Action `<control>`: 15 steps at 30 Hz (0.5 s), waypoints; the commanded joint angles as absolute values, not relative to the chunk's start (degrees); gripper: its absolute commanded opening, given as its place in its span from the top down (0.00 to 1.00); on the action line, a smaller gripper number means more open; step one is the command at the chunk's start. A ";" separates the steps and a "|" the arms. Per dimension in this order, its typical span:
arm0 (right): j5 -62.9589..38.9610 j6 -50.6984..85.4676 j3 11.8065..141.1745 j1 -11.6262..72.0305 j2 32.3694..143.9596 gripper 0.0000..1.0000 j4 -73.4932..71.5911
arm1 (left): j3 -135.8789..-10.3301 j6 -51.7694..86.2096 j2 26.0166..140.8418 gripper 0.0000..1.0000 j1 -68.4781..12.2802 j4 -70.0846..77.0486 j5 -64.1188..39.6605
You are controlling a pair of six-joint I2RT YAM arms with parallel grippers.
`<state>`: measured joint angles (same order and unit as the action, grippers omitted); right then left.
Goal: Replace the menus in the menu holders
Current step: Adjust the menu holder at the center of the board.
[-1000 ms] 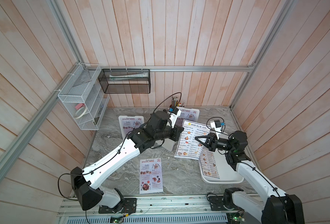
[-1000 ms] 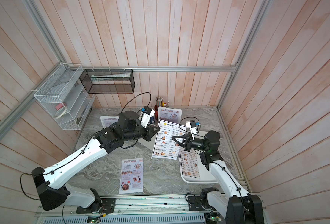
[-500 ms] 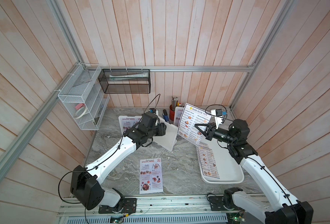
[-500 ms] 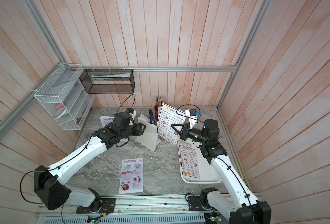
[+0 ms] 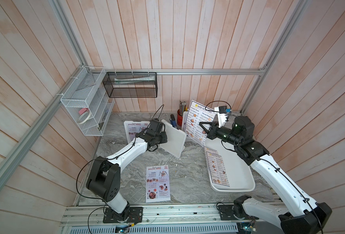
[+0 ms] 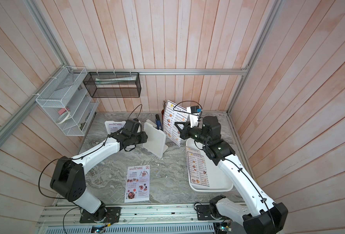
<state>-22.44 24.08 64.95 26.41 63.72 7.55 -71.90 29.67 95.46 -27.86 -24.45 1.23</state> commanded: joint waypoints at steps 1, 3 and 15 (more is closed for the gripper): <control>-16.86 25.27 67.32 27.75 64.25 0.97 8.96 | -75.49 28.47 97.73 0.57 -27.26 -23.93 4.29; -15.68 25.74 67.87 28.32 64.58 0.97 9.20 | -76.96 28.15 99.23 0.57 -26.94 -24.07 4.81; -13.57 26.22 71.87 28.91 68.92 0.97 9.86 | -79.35 25.55 101.06 0.53 -25.80 -23.19 1.23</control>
<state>-14.76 25.67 69.73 28.47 67.48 8.84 -77.47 27.00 101.60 -25.91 -23.16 2.50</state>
